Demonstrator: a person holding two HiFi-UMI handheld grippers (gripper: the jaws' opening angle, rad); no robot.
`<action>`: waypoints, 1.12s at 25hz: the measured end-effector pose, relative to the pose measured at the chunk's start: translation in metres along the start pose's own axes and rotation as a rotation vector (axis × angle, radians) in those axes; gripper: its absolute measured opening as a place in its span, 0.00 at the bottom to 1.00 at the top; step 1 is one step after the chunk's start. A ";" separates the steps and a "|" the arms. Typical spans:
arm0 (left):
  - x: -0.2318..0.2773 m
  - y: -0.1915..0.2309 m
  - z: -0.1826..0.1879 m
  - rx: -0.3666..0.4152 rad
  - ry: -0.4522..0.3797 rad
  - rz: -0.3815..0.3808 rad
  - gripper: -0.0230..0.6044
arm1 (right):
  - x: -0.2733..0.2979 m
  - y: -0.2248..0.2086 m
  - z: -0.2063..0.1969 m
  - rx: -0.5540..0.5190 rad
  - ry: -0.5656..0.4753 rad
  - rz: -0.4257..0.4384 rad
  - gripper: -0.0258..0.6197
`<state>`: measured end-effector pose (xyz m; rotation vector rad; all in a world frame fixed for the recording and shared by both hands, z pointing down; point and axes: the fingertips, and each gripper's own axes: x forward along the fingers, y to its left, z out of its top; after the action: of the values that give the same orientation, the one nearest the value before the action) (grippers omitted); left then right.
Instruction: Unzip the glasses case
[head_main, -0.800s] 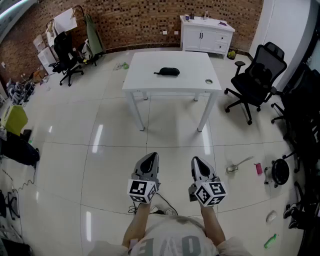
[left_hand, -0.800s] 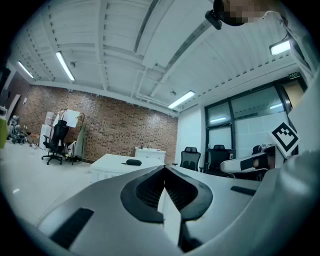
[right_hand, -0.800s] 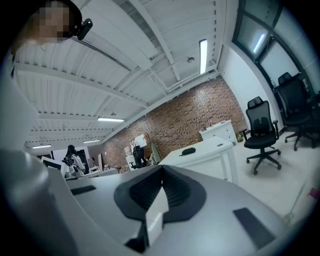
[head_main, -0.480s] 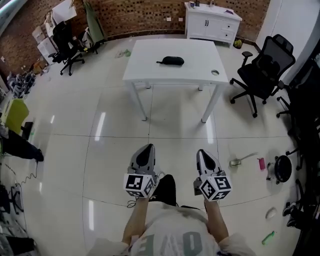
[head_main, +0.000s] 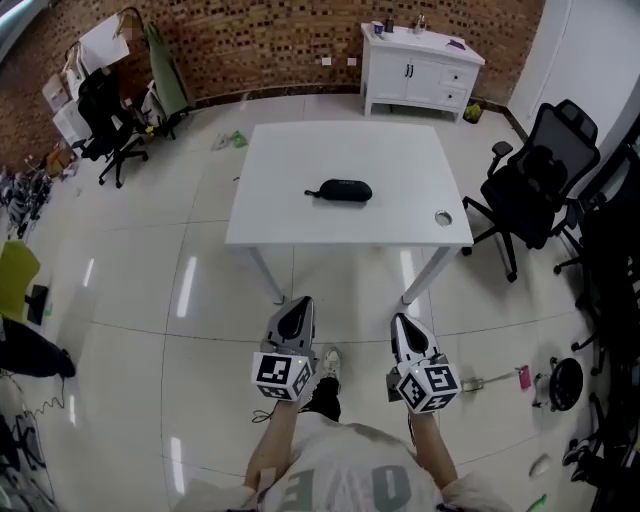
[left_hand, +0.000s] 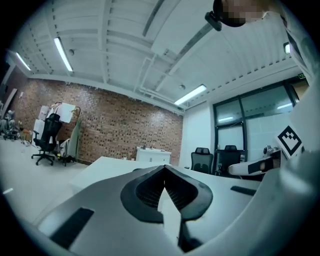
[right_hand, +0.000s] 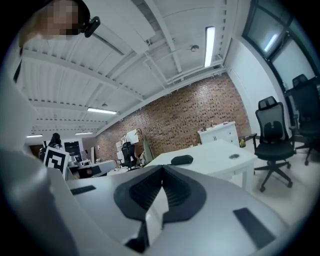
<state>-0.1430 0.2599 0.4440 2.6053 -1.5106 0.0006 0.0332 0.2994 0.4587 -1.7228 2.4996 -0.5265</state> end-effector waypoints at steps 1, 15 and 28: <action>0.029 0.018 0.010 0.006 -0.008 -0.005 0.02 | 0.032 -0.006 0.013 0.000 -0.009 0.000 0.04; 0.278 0.099 0.034 0.006 0.066 -0.059 0.02 | 0.270 -0.112 0.078 -0.040 0.030 -0.019 0.04; 0.421 0.126 -0.013 0.078 0.288 -0.086 0.02 | 0.380 -0.169 -0.009 -0.142 0.461 0.069 0.15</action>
<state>-0.0412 -0.1640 0.4989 2.5877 -1.3227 0.4156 0.0402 -0.0999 0.5738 -1.7133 2.9594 -0.8437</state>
